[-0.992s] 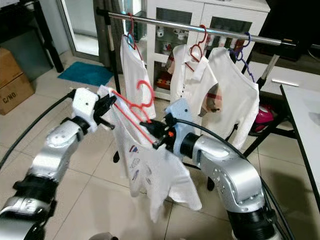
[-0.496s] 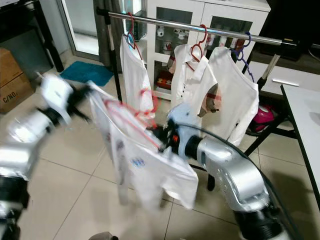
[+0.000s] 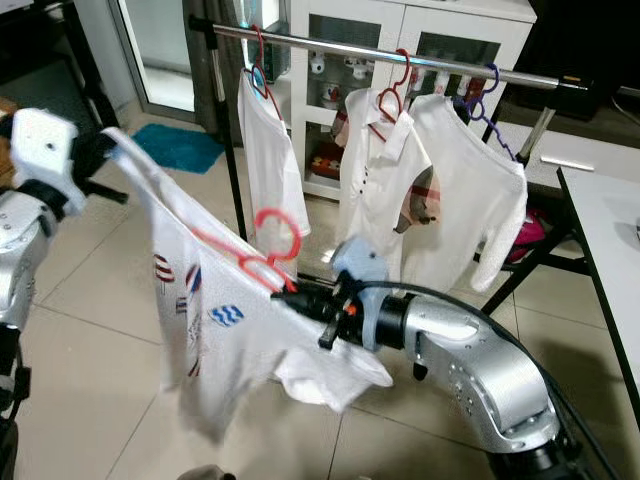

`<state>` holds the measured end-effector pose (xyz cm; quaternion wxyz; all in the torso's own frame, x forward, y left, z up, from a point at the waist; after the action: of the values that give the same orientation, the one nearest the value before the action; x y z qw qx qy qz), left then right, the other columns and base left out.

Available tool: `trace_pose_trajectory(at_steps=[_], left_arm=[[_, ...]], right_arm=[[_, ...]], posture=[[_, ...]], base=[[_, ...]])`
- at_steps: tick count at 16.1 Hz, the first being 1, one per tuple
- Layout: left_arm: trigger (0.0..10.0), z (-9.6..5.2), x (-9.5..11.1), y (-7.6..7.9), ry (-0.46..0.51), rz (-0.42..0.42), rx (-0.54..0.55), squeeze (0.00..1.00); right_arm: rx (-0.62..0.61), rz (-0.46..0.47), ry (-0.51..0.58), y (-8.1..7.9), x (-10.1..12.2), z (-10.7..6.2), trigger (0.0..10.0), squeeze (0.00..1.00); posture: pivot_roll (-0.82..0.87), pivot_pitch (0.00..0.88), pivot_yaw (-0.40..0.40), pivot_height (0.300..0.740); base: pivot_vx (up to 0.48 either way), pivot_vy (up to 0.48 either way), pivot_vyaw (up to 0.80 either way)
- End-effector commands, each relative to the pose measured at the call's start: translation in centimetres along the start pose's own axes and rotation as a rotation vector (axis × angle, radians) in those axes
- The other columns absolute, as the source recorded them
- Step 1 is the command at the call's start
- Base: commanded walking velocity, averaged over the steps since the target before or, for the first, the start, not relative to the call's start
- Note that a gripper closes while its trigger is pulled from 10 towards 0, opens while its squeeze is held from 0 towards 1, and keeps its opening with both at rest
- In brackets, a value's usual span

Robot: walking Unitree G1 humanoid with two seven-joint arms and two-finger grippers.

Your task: Hang hanger

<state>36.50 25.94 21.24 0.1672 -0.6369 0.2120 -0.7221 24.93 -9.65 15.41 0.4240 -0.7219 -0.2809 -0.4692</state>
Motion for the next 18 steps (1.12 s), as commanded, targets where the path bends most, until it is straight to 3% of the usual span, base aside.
trace_pose_trajectory(at_steps=[1,3,4,5,6,7,8,10,11,12,13,14,15,16,17,18], left_arm=[[0.0,-0.5,-0.9,-2.6,-0.054,-0.017,0.137,0.0],[0.0,-0.7,-2.1,-2.2,-0.096,-0.039,0.122,0.0],[0.0,-0.8,-3.0,-1.1,-0.117,-0.08,0.083,0.0],[0.0,-1.0,-3.6,0.2,-0.138,-0.106,0.03,0.0],[0.0,-1.2,-3.7,3.1,-0.138,-0.12,-0.131,0.0],[0.0,-1.6,-2.9,5.7,-0.098,-0.142,-0.27,0.0],[0.0,-1.9,-2.3,6.9,-0.074,-0.151,-0.334,0.0],[0.0,-3.6,-0.7,10.9,0.012,-0.138,-0.607,0.0],[0.0,-4.1,-0.3,11.8,0.029,-0.144,-0.67,0.0],[0.0,-5.0,0.7,13.0,0.067,-0.182,-0.758,0.0],[0.0,-5.2,1.0,13.3,0.074,-0.194,-0.778,0.0],[0.0,-5.3,1.1,13.2,0.073,-0.21,-0.748,0.0],[0.6,-5.0,0.7,12.3,0.04,-0.233,-0.637,0.0],[5.9,-4.9,0.2,11.4,0.01,-0.262,-0.526,0.0],[10.0,-5.0,-0.5,10.2,-0.023,-0.301,-0.388,0.0],[10.0,-5.1,-1.0,9.8,-0.052,-0.322,-0.337,0.0]], right_arm=[[0.006,0.059,0.048,0.4,0.1,-0.6,0.0,0.0],[0.044,0.111,0.113,0.1,0.6,-0.7,0.0,0.0],[0.055,0.15,0.172,0.1,1.1,-0.8,0.0,0.0],[0.058,0.172,0.217,0.2,1.5,-0.7,0.0,0.0],[0.031,0.186,0.258,0.5,2.1,-0.5,0.0,0.0],[-0.022,0.167,0.26,0.9,2.2,0.0,0.0,0.0],[-0.069,0.161,0.267,1.4,2.3,0.3,0.0,0.0],[-0.268,0.149,0.343,3.5,3.2,0.7,0.0,0.0],[-0.317,0.155,0.381,4.1,3.7,0.6,0.0,0.0],[-0.458,0.186,0.472,5.7,4.3,0.1,0.0,0.0],[-0.501,0.2,0.5,6.2,4.4,-0.1,0.0,0.0],[-0.596,0.209,0.518,7.1,4.1,-0.7,0.7,0.0],[-0.667,0.162,0.451,7.7,3.0,-1.0,10.0,0.0],[-0.695,0.144,0.367,7.7,1.6,-1.1,10.0,0.0],[-0.762,0.169,0.317,8.0,0.1,-1.6,10.0,0.0],[-0.775,0.165,0.325,7.8,-0.2,-1.7,10.0,0.0]], posture=[[-0.02,0.0,-0.014,0.74],[-0.03,0.0,-0.014,0.74],[-0.02,0.0,-0.021,0.74],[-0.02,0.0,-0.021,0.74],[-0.02,0.0,-0.025,0.74],[-0.02,0.0,-0.025,0.74],[-0.02,0.0,-0.025,0.74],[-0.02,0.0,-0.025,0.74],[-0.02,0.0,-0.023,0.74],[-0.02,0.0,-0.022,0.74],[-0.02,0.0,-0.021,0.74],[-0.02,0.0,-0.019,0.74],[-0.02,0.0,-0.016,0.74],[-0.02,0.0,-0.015,0.74],[-0.02,0.0,-0.016,0.74],[-0.01,0.0,-0.021,0.74]], base=[[0.0,0.0,0.0],[0.0,0.0,0.0],[0.0,0.0,0.0],[0.0,0.0,0.0],[0.0,0.0,0.0],[0.0,0.0,0.0],[0.0,0.0,0.0],[0.0,0.0,0.0],[0.0,0.0,0.0],[0.0,0.0,0.0],[0.0,0.0,0.0],[0.0,0.0,0.0],[0.0,0.0,0.0],[0.0,0.0,0.0],[0.0,0.0,0.0],[0.0,0.0,-0.8]])
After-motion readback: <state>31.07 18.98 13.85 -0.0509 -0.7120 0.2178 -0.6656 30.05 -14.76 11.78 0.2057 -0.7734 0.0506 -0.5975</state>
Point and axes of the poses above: a point about 5 cm out from each wrist's last joint towards the gripper, its own z axis pointing out of the wrist towards the gripper, its own x axis along the axis of the wrist's last joint, y = z × x, the point moved 2 cm from there along z, pointing out of the wrist towards the gripper, and after that the axes turned 11 degrees about z, right-handed, at the moved point
